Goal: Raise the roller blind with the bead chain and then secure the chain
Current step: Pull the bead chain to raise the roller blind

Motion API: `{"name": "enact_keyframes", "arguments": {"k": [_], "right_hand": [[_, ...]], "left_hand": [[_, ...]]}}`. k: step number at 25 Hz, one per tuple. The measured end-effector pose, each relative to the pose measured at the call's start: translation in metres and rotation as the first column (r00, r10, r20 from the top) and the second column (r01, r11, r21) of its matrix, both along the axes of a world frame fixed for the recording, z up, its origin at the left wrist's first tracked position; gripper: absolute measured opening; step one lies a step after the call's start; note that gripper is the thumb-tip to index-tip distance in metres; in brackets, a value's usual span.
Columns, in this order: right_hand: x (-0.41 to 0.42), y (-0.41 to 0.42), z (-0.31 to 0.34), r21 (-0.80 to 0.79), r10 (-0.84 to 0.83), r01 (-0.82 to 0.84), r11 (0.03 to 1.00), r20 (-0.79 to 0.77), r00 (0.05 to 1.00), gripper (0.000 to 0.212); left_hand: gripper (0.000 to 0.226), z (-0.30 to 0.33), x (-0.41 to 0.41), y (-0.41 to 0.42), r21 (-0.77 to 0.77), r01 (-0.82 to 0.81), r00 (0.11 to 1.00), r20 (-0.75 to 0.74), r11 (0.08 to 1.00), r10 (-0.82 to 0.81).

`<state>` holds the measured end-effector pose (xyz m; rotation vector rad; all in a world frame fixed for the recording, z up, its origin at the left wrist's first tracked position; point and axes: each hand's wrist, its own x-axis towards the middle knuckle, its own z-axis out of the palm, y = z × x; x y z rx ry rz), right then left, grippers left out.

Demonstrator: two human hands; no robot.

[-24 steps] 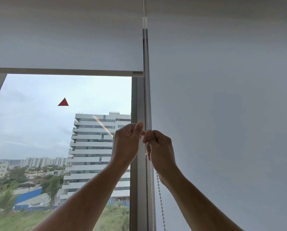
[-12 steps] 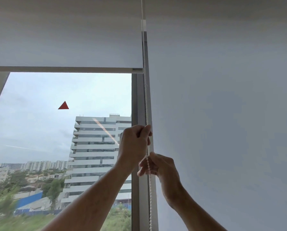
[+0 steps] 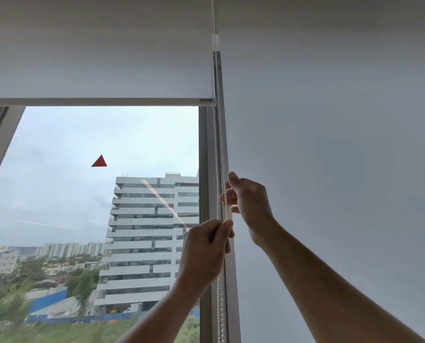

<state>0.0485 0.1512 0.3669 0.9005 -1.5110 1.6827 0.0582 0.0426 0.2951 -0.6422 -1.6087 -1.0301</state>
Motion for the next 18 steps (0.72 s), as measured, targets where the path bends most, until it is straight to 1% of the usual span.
{"name": "enact_keyframes", "arguments": {"k": [3, 6, 8, 11, 13, 15, 16, 18], "right_hand": [[0.007, -0.001, 0.021, 0.087, -0.05, 0.051, 0.995, -0.017, 0.999, 0.034], [0.01, -0.002, 0.027, 0.082, -0.051, 0.055, 0.995, -0.06, 0.997, 0.033], [0.01, -0.002, 0.025, 0.067, -0.046, 0.053, 0.996, -0.096, 0.994, 0.035], [0.013, -0.001, 0.018, 0.039, -0.041, 0.047, 0.998, -0.15, 0.988, 0.039], [0.017, -0.002, 0.014, 0.053, -0.05, 0.06, 0.997, -0.179, 0.983, 0.039], [0.019, -0.002, 0.007, 0.07, -0.059, 0.074, 0.995, -0.191, 0.98, 0.037], [0.019, -0.002, 0.003, 0.074, -0.055, 0.07, 0.995, -0.19, 0.98, 0.037], [0.017, -0.001, -0.006, 0.078, -0.052, 0.068, 0.995, -0.189, 0.981, 0.037]], "left_hand": [[0.03, -0.013, -0.001, 0.002, -0.02, 0.03, 0.999, 0.023, 0.999, -0.029], [0.029, -0.012, -0.002, -0.001, -0.038, 0.048, 0.998, 0.03, 0.998, -0.047], [0.031, -0.013, -0.005, -0.005, -0.044, 0.107, 0.994, 0.04, 0.993, -0.105], [0.043, -0.02, -0.007, -0.012, -0.08, 0.155, 0.986, 0.066, 0.985, -0.15], [0.053, -0.019, -0.011, -0.016, -0.029, 0.134, 0.99, 0.047, 0.991, -0.133], [0.057, -0.006, -0.015, -0.022, 0.08, 0.111, 0.994, 0.014, 0.991, -0.113], [0.057, 0.004, -0.014, -0.025, 0.117, 0.097, 0.995, -0.001, 0.988, -0.097], [0.05, 0.027, -0.008, -0.029, 0.111, 0.037, 0.999, -0.025, 0.993, -0.034]]}}
